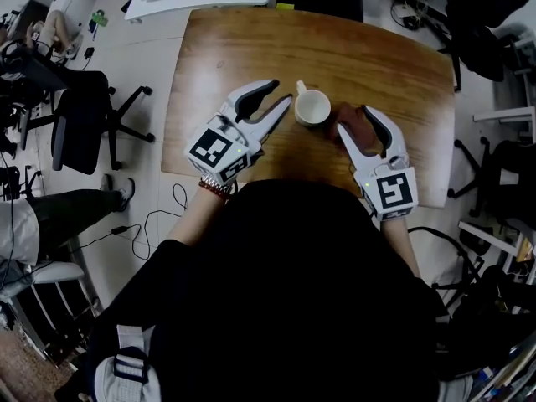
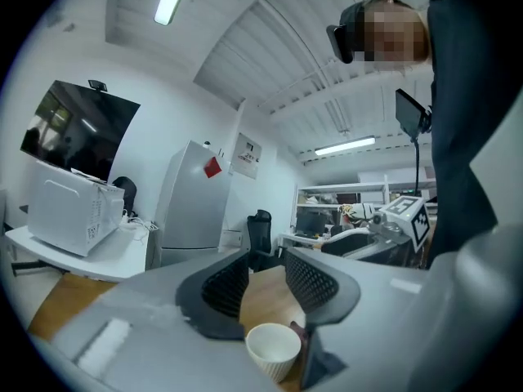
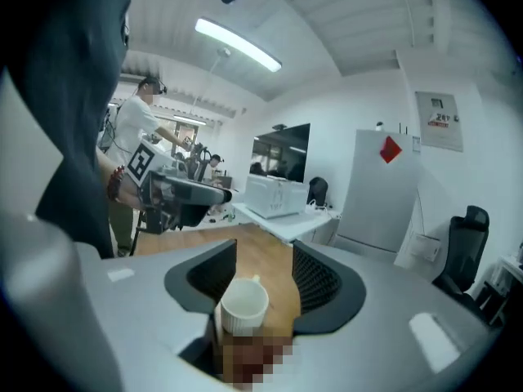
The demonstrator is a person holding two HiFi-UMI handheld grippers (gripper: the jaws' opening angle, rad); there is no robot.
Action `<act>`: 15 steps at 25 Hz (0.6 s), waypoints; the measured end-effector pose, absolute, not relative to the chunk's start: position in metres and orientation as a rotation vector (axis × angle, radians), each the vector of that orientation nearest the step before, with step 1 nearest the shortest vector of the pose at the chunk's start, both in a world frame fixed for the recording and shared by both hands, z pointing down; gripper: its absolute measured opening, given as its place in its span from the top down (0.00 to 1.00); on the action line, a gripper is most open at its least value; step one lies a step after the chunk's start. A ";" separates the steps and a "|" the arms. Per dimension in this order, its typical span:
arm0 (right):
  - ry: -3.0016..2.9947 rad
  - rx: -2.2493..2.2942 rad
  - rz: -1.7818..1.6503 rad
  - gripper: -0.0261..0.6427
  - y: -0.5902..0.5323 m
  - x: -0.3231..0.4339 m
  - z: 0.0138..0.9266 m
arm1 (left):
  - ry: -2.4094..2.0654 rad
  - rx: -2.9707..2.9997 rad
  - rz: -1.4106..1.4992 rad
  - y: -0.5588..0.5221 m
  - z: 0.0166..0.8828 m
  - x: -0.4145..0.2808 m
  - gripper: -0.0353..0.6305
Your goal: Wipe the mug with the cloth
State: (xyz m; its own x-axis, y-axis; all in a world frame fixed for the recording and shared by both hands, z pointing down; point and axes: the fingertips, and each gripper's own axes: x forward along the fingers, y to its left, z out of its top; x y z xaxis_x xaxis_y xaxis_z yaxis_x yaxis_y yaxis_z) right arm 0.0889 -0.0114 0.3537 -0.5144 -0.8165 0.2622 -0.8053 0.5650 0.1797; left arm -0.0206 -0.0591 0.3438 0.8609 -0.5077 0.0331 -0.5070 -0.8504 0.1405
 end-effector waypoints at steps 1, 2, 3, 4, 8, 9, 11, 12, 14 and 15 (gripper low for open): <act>-2.518 1.358 -0.095 0.65 -0.011 0.083 0.341 | -0.812 2.891 -0.024 -0.057 0.336 -0.018 0.72; -2.542 1.388 -0.128 0.65 -0.010 0.078 0.331 | -0.837 2.897 -0.033 -0.055 0.329 -0.016 0.70; -2.555 1.415 -0.141 0.65 -0.011 0.076 0.326 | -0.864 2.908 -0.034 -0.051 0.323 -0.014 0.68; -2.561 1.437 -0.137 0.65 -0.011 0.075 0.323 | -0.887 2.924 -0.030 -0.048 0.319 -0.012 0.66; -2.550 1.468 -0.053 0.65 -0.014 0.078 0.328 | -0.892 2.971 -0.014 -0.039 0.316 -0.002 0.64; -2.537 1.465 -0.028 0.65 -0.017 0.073 0.331 | -0.869 2.965 -0.015 -0.039 0.317 -0.004 0.64; -2.504 1.443 0.000 0.65 -0.023 0.056 0.337 | -0.836 2.948 -0.016 -0.039 0.317 -0.017 0.64; -2.494 1.429 0.008 0.65 -0.026 0.046 0.340 | -0.833 2.941 -0.028 -0.039 0.315 -0.024 0.64; -2.490 1.406 0.020 0.65 -0.032 0.037 0.343 | -0.830 2.941 -0.042 -0.041 0.314 -0.027 0.64; -2.493 1.400 0.023 0.65 -0.033 0.038 0.344 | -0.820 2.950 -0.023 -0.040 0.318 -0.024 0.64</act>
